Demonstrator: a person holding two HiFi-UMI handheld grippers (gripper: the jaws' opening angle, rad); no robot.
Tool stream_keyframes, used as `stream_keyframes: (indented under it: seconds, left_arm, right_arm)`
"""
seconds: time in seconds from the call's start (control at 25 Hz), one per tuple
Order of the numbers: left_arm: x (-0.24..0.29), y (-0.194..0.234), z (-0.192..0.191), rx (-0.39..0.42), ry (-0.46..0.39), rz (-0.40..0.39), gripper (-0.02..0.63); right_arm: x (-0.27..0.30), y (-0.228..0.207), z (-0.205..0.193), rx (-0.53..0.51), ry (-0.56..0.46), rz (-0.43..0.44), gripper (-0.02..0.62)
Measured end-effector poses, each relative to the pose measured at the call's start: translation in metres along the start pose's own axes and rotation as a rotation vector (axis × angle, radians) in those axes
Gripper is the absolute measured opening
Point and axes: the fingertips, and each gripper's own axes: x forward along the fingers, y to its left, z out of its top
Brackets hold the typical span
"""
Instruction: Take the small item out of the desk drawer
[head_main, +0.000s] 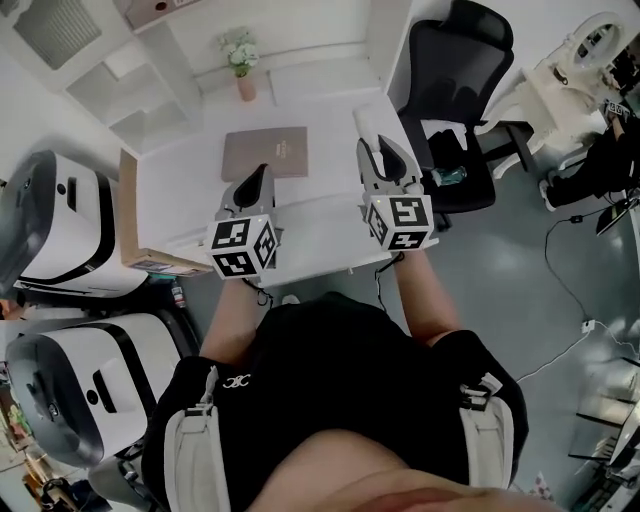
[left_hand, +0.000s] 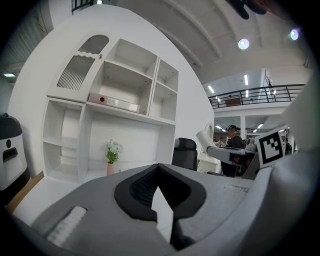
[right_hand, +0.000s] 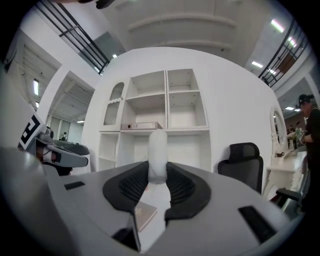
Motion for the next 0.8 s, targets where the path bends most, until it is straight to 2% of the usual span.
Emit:
stream_keyframes:
  seconds: [0.28,0.8]
  left_arm:
    - [0.0065,-0.0064,-0.0006,0.008,0.007,-0.029,0.014]
    - [0.0000,-0.0007,-0.0037,0.007,0.012,-0.029,0.014]
  right_arm:
    - [-0.0032,-0.0052,-0.0021,0.018,0.009,-0.012,0.106]
    - [-0.0045,0.0015,-0.0081,0.039,0.020,-0.005,0.106]
